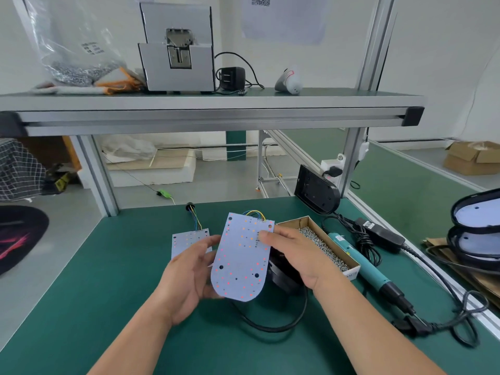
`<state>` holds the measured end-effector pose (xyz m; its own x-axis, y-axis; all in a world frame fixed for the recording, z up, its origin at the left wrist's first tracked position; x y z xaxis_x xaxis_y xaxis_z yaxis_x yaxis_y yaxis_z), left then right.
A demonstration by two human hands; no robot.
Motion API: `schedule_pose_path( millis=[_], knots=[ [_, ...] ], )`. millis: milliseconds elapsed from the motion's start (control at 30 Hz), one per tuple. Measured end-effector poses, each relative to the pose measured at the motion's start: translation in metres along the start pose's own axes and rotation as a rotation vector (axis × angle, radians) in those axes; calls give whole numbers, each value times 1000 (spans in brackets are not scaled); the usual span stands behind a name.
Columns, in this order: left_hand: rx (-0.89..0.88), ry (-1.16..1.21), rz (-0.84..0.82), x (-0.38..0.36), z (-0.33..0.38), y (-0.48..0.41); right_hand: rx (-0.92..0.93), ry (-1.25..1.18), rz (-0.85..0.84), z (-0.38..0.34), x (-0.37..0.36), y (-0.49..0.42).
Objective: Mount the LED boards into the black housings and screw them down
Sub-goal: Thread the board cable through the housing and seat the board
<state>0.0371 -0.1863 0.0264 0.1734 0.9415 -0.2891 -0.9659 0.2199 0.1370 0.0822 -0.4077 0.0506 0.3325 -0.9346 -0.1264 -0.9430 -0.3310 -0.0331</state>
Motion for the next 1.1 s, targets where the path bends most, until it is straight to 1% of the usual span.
schedule_pose_path(
  millis=[67, 200, 300, 367, 433, 500, 600, 667, 700, 800, 867, 967, 1100],
  knots=[
    [0, -90, 0, 4, -2, -1, -25, -73, 14, 0, 2, -1],
    [-18, -391, -20, 2, -8, -1, -72, -208, 5, -3, -1, 0],
    [-68, -508, -24, -4, -6, 1, -92, -225, 49, -1, 2, -3],
    [-90, -578, -11, -9, -4, 1, -143, -308, 79, 2, 6, -4],
    [-72, -653, 82, -11, -5, -2, -186, -355, 99, 6, 10, -4],
    [-49, -793, 199, -12, -7, -3, -203, -353, 115, 7, 12, -3],
    [-83, -1083, 326, -9, -7, -4, -220, -341, 121, 9, 12, -3],
    [-114, -1305, 375, -10, -3, -2, -230, -349, 134, 9, 13, -2],
    [-121, -1364, 389, -10, -2, -1, -231, -355, 139, 10, 13, -3],
    [-129, -1404, 462, -9, 2, 1, -229, -344, 141, 10, 13, -3],
    [-142, -1372, 487, -6, 3, 2, -239, -300, 143, 12, 12, -3],
    [-158, -1306, 482, -1, 5, 3, -264, -253, 140, 15, 10, -3],
    [-226, -1184, 423, 3, 7, 3, -278, -272, 124, 12, 10, 0]
  ],
)
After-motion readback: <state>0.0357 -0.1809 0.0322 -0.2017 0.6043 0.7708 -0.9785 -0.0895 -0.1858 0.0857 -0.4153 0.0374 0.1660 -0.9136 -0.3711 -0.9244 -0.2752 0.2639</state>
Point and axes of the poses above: each hand's wrist, its own y-axis away from the middle knuckle, its own x-axis out of the back of the hand, z = x × y, the point moved 4 cm from there along -y, towards the middle knuckle, and after that the axes turned 3 degrees about -y, right-handed, at the moved point
